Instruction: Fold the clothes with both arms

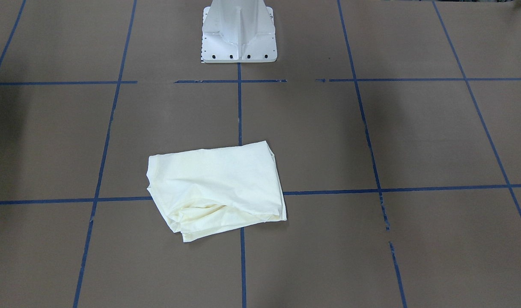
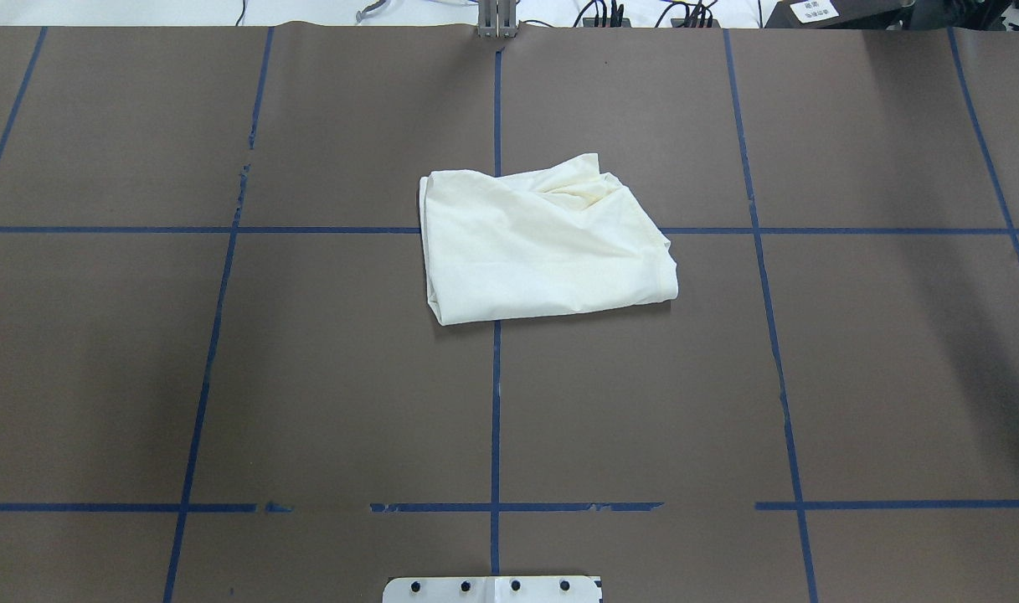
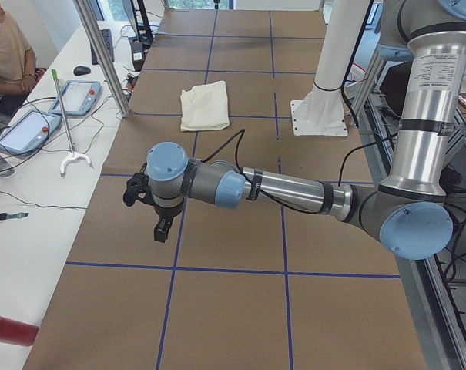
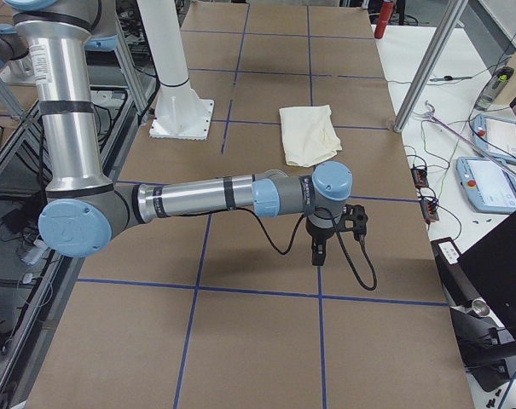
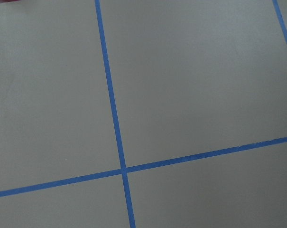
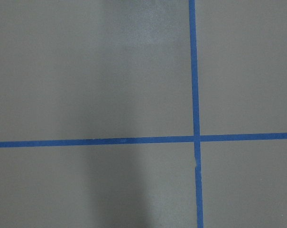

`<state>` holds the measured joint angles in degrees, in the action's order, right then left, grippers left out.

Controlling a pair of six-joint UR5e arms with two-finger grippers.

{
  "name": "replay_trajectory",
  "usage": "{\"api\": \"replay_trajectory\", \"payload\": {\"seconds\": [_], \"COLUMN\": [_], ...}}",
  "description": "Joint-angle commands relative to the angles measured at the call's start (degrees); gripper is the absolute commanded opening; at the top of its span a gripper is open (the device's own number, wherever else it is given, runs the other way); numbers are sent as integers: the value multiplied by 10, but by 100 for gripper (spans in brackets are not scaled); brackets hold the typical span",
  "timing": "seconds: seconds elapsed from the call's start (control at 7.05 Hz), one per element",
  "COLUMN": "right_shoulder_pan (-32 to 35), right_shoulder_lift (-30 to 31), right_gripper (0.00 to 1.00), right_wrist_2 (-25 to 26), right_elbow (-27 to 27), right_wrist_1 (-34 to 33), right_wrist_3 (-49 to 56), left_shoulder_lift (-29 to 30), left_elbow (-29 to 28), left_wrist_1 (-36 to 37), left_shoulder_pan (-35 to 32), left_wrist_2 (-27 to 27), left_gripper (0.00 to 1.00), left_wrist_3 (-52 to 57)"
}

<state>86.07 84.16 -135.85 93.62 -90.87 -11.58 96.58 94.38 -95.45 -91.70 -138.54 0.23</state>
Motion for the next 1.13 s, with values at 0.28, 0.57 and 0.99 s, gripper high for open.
{"api": "replay_trajectory", "payload": {"seconds": [0.28, 0.57, 0.99], "right_shoulder_pan": [1, 0, 0], "right_shoulder_lift": [7, 8, 41], "right_gripper": [100, 100, 100], "right_wrist_2": [-7, -7, -83], "right_elbow": [2, 0, 24], "right_wrist_1": [0, 0, 1], "right_wrist_3": [0, 1, 2], "left_shoulder_lift": [2, 1, -3], "left_elbow": [-2, 2, 6], "left_wrist_1": [-1, -1, 1], "left_shoulder_pan": [0, 0, -7], "left_wrist_2": [1, 1, -1], "left_gripper": [100, 100, 100], "left_wrist_3": [0, 0, 0]}}
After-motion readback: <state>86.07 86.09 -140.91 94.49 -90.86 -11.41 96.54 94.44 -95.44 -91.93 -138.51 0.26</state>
